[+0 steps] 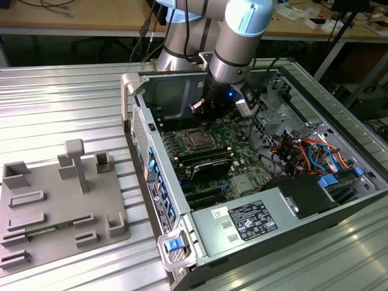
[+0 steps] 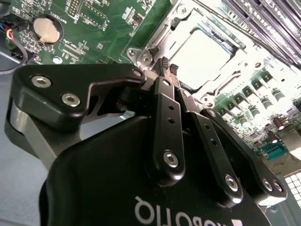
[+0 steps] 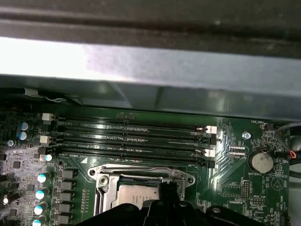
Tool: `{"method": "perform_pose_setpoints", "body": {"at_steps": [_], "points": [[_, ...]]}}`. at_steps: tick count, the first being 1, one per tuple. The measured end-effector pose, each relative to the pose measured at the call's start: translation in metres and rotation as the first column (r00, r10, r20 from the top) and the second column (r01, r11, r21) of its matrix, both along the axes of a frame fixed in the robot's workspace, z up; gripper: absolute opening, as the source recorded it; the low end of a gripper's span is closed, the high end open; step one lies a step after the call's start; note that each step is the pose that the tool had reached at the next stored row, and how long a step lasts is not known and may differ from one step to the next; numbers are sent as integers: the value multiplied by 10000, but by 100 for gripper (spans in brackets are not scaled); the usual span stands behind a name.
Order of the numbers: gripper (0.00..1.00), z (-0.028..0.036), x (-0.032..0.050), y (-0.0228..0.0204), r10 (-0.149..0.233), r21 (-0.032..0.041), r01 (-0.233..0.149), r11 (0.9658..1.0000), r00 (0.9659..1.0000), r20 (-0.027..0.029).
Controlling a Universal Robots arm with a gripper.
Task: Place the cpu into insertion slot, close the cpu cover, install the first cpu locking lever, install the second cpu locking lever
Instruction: 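Install the second cpu locking lever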
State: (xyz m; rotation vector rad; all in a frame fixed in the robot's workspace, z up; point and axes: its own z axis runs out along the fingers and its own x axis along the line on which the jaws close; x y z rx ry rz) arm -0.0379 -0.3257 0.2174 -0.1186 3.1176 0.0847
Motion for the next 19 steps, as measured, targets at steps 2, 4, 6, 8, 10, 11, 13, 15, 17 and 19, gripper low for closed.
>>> {"method": "perform_pose_setpoints", "body": {"at_steps": [2,4,6,8,10,11,13,15,17,19], "points": [[11,0,0,-4,-1,1,1,10000,10000,0],[11,9,0,-8,-1,-2,1,10000,10000,-1],[11,37,0,-9,0,-1,0,10000,10000,0],[11,75,1,-9,0,-1,0,10000,10000,0],[11,87,1,-12,0,0,0,10000,10000,0],[11,88,1,-15,1,0,-1,10000,10000,0],[11,91,1,-29,0,-2,0,10000,10000,0],[11,91,1,-51,0,-3,0,10000,10000,0],[11,91,1,-98,0,-4,0,10000,10000,0],[11,91,0,-144,-1,-4,1,10000,10000,0]]}}
